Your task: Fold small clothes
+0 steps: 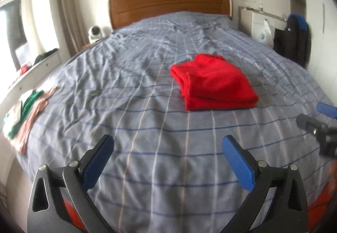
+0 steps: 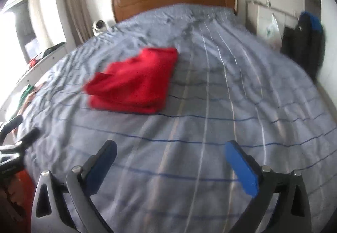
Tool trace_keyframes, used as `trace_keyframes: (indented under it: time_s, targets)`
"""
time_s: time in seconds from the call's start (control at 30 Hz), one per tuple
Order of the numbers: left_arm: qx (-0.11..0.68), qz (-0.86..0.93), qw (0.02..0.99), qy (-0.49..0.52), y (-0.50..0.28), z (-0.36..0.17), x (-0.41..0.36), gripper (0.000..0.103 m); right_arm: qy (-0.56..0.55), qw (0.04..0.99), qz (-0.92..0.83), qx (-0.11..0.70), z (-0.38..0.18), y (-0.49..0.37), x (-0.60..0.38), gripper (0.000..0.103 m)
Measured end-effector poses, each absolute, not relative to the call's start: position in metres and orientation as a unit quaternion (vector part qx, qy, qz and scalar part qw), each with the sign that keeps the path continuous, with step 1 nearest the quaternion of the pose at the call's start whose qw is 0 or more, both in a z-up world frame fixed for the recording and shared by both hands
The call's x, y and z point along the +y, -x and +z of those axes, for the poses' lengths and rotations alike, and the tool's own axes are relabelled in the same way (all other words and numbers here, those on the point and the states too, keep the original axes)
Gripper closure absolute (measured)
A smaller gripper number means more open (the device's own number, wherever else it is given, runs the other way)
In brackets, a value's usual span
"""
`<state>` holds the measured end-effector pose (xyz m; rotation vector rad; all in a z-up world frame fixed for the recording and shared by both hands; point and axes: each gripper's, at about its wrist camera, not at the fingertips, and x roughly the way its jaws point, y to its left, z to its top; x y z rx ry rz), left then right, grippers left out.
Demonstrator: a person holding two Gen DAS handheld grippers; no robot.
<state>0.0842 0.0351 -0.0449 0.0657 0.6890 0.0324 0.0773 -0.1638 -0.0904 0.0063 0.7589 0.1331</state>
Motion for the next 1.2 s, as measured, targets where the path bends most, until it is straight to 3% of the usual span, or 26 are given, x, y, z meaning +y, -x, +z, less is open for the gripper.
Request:
trace_keyframes:
  time_s: [0.23,0.87,1.2]
  targets:
    - [0.346,0.019,0.938,-0.026,-0.057,-0.037,0.030,0.000,0.058,0.935,0.074,0.342,-0.063,-0.040,-0.126,0.001]
    - [0.398,0.000,0.917,-0.018,-0.049,-0.040,0.022,0.000,0.054,0.924,0.065,0.372,-0.058,-0.025,-0.119,0.001]
    - [0.375,0.017,0.927,-0.006,-0.043,-0.039,0.030,0.000,0.060,0.924,0.065,0.373,-0.063,-0.022,-0.116,0.001]
